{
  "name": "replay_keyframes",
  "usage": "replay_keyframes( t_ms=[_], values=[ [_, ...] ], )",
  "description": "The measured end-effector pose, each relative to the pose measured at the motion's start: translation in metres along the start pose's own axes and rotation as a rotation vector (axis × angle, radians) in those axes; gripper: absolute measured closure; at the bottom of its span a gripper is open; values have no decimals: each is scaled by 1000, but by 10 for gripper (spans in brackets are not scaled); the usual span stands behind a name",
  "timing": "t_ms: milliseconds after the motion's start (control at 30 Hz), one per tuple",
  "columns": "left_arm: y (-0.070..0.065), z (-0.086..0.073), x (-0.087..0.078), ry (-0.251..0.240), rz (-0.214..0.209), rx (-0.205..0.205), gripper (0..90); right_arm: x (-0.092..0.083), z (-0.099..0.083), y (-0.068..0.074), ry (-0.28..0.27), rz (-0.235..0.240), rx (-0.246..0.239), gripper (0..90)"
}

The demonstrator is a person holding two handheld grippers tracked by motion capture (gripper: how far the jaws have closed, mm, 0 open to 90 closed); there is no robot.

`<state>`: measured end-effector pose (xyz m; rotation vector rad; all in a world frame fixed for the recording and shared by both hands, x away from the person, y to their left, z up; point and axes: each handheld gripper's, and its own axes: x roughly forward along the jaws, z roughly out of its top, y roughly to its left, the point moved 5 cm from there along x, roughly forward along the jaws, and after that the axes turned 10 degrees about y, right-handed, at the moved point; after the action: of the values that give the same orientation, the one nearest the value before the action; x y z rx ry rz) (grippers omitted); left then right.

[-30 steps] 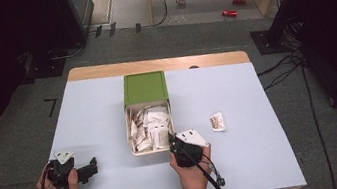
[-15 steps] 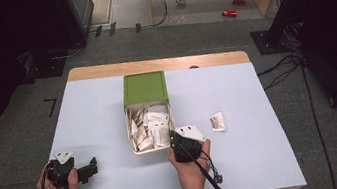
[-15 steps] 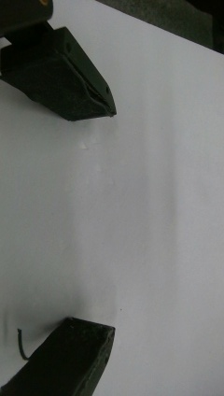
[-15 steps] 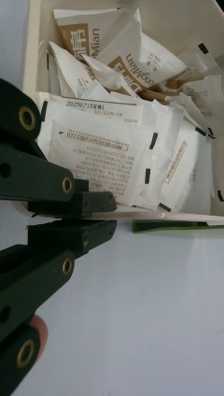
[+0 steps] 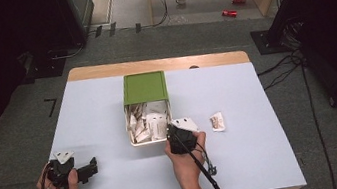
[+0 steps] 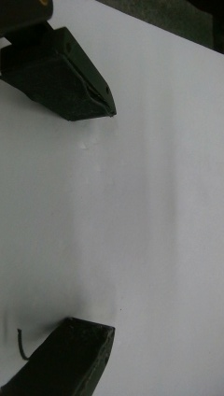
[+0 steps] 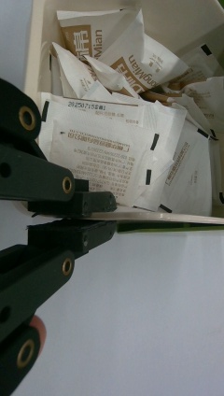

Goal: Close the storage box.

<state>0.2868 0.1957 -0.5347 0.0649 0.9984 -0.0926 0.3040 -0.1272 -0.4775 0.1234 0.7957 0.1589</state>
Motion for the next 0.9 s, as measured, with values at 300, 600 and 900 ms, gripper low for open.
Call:
replay_keyframes(
  t_ms=[300, 600, 900],
  values=[
    [0, 0, 0, 0, 0, -1, 0, 12, 8, 0, -11, -13, 9, 867],
    [0, 0, 0, 0, 0, -1, 0, 21, 16, 0, -18, -19, 18, 867],
    [0, 0, 0, 0, 0, -2, 0, 27, 22, 1, -19, -25, 24, 866]
  ],
)
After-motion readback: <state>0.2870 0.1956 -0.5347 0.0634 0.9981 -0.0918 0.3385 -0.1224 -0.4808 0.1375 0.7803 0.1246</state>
